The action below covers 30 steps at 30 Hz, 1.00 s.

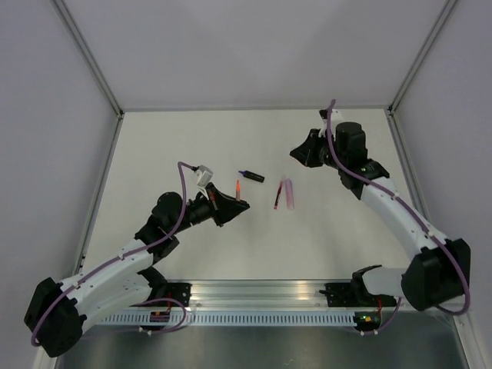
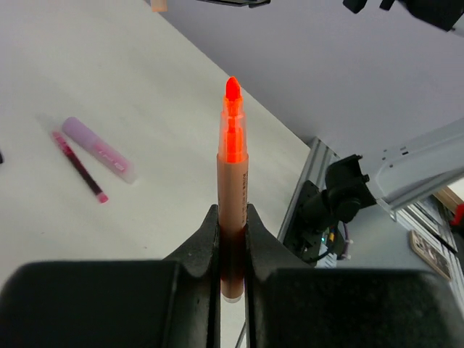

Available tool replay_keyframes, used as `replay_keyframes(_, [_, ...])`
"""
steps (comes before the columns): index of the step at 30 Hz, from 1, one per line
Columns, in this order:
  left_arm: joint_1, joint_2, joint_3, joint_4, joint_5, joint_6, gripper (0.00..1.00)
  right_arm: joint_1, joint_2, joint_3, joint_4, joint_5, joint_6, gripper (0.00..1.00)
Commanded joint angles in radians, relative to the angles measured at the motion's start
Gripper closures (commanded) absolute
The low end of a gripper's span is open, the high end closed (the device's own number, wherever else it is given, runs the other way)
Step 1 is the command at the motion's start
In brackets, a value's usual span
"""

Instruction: Insert the pens into the pen caps

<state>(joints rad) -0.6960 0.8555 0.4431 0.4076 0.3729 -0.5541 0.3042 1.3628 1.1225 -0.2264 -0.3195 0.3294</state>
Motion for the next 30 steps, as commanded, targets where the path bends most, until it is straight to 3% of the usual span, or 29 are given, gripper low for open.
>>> replay_keyframes(1, [-0.003,0.025,0.023,0.180,0.182,-0.035,0.98,0.042,-0.216,-0.186,0.364,-0.013,0.284,1.00])
replay_keyframes(9, [-0.011,0.126,0.048,0.249,0.313,-0.060,0.98,0.199,-0.438,-0.372,0.550,-0.001,0.293,1.00])
replay_keyframes(18, [-0.014,0.197,0.049,0.319,0.360,-0.096,0.98,0.253,-0.473,-0.539,0.837,-0.039,0.355,1.00])
replay_keyframes(30, [-0.016,0.223,0.052,0.344,0.382,-0.109,0.98,0.348,-0.423,-0.501,0.857,-0.058,0.330,1.00])
